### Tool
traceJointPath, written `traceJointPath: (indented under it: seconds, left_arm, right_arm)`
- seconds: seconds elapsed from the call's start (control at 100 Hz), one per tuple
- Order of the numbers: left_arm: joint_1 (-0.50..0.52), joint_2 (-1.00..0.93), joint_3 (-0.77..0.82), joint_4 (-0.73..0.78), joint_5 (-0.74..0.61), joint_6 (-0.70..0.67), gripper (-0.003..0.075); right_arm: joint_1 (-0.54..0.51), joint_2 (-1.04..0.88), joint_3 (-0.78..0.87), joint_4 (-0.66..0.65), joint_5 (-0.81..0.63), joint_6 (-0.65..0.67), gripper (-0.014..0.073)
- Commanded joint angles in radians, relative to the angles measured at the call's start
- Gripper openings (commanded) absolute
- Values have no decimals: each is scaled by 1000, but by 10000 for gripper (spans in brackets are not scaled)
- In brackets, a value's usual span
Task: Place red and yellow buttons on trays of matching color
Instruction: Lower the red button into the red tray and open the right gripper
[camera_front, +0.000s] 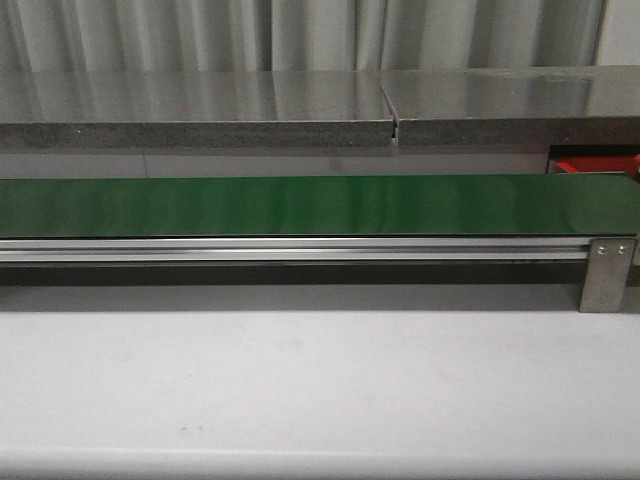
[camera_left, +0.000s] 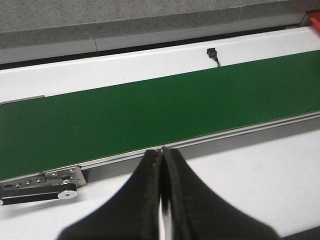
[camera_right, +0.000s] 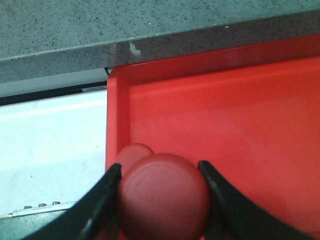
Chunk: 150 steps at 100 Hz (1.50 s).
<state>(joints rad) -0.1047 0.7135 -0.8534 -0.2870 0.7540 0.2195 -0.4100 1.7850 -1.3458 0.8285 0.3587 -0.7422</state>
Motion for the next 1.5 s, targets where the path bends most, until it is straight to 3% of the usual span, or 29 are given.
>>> traceJointPath:
  seconds: [0.0,0.49,1.35,1.42,1.49]
  left_arm:
    - [-7,0,-28,-21,-67,-8,-20]
    - [-7,0,-28,-21,-67,-8,-20]
    - [-7,0,-28,-21,-67,-8,-20]
    - [-7,0,-28,-21,-67,-8,-20]
    - [-7,0,-28,-21,-67,-8,-20]
  right_arm:
    - [-15,-27,-59,57,-52,-2,143]
    - [-42,148,-168,174,-110,-2,143]
    - [-42,279,-168,210,-193,-2,148]
    - [-42,284,-168,210,-192,-2,185]
    - [-42,284,-168,210,-187,-2,280]
